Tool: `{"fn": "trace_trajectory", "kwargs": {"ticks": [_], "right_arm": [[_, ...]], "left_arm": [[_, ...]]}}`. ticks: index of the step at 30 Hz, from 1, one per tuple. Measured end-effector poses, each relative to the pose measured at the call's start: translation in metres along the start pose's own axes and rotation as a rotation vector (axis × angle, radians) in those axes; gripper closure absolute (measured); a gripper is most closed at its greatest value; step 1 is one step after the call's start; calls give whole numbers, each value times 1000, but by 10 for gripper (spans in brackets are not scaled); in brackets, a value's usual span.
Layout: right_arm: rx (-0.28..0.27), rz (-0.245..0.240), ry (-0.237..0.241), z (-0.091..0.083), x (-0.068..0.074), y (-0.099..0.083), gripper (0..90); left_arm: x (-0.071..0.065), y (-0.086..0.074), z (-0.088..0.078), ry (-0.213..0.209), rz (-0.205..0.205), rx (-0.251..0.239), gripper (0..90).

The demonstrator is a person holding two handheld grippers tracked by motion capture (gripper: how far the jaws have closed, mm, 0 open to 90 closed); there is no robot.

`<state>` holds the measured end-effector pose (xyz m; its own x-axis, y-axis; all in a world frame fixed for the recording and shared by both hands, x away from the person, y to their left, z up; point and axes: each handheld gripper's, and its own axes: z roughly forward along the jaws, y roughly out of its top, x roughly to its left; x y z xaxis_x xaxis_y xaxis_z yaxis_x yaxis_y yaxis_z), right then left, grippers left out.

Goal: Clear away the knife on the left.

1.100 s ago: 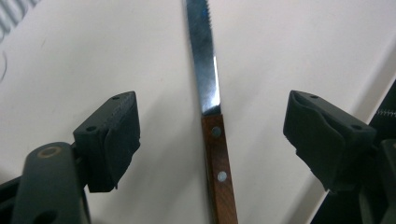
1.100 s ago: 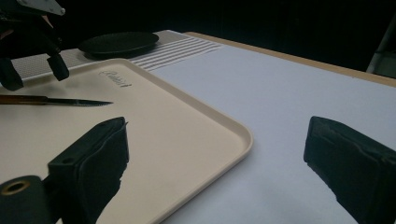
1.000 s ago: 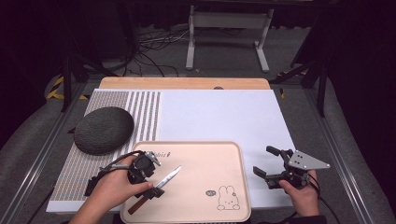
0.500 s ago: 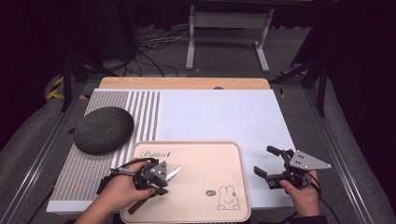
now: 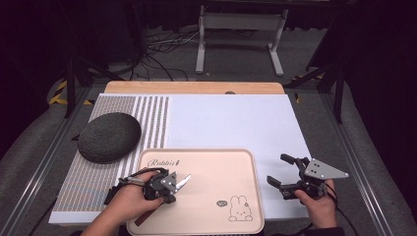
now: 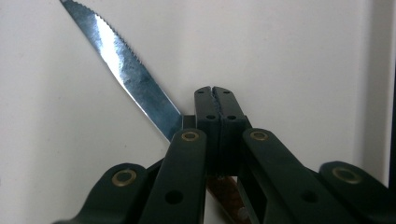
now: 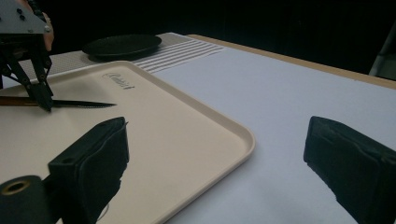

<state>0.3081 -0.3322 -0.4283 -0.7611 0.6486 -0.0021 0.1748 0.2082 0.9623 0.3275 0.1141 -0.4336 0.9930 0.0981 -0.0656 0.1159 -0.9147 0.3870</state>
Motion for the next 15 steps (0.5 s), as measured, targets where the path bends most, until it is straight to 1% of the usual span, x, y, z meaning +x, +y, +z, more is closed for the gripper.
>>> {"fn": "trace_trajectory", "kwargs": {"ticks": [5, 9, 15], "right_arm": [[-5, 2, 3, 0, 0, 0, 75], [-6, 2, 2, 0, 0, 0, 75], [-22, 9, 1, -2, 1, 2, 75]], "left_arm": [[1, -3, 0, -10, -2, -11, 900], [1, -6, -1, -8, -10, -12, 900], [1, -11, -2, -9, -20, -39, 900]]}}
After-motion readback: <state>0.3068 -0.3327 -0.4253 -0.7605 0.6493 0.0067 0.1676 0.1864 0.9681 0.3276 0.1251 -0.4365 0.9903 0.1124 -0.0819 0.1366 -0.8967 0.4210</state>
